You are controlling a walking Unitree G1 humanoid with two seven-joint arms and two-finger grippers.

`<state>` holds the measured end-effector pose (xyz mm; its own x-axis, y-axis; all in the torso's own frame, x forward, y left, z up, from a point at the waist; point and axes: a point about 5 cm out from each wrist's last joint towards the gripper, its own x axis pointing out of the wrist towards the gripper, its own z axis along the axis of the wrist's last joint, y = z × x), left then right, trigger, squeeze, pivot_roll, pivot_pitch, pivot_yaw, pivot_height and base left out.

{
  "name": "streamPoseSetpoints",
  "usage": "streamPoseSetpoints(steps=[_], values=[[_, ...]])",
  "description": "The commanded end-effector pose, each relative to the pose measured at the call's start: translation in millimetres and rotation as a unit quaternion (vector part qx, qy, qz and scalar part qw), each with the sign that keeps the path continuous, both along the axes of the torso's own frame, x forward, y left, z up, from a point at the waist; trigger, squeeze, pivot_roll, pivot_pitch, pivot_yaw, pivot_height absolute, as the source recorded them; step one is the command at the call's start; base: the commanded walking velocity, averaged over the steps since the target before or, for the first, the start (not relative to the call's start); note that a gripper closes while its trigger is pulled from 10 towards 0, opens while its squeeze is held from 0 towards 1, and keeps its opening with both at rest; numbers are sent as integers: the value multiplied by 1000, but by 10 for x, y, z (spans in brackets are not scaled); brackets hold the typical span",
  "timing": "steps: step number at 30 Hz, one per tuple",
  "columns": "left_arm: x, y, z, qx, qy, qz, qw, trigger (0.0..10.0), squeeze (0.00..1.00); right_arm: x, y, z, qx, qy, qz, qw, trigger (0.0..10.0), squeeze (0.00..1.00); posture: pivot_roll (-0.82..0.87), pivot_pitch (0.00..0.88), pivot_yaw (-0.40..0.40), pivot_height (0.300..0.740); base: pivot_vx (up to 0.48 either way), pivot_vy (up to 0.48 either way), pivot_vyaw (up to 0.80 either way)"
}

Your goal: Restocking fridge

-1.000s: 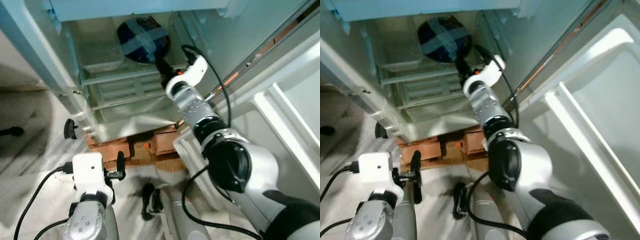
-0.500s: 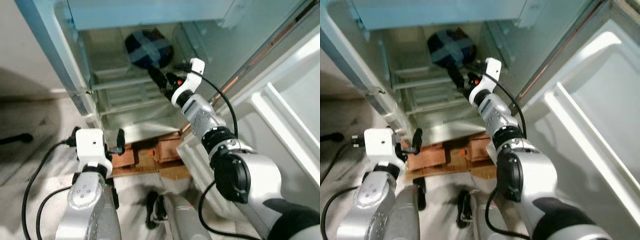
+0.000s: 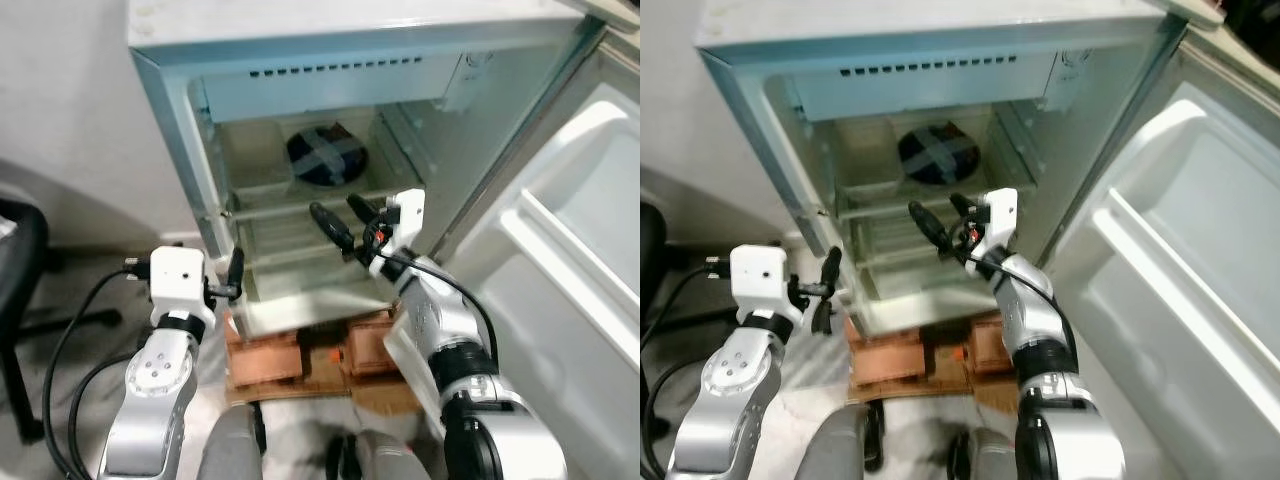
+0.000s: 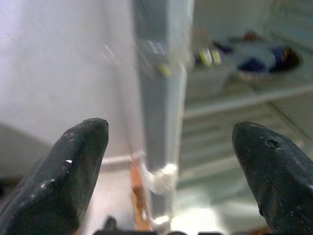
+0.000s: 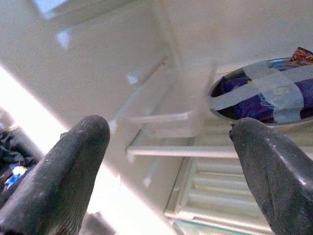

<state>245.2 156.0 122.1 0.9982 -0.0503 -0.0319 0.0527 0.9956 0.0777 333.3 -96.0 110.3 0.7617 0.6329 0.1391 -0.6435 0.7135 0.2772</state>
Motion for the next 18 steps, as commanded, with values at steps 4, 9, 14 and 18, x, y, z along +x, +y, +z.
streamPoseSetpoints(steps=[4,9,14,18], values=[[-35,71,-50,16,-3,5,1000,10000,0,-268,-143,-75,-24,-7,-12,1000,10000,0,153,0,-5,740,0,0,0],[-72,124,-182,30,12,-9,999,10000,0,-569,-229,-243,-76,-12,-40,996,10000,0,132,0,10,740,0,0,0],[-19,164,-251,47,15,-5,999,10000,0,-701,-233,-249,-95,-15,-68,993,10000,0,124,0,2,740,0,0,0],[5,194,-256,44,12,5,999,10000,0,-679,-353,-245,-77,10,-141,987,10000,0,115,0,-6,740,-199,0,0]])
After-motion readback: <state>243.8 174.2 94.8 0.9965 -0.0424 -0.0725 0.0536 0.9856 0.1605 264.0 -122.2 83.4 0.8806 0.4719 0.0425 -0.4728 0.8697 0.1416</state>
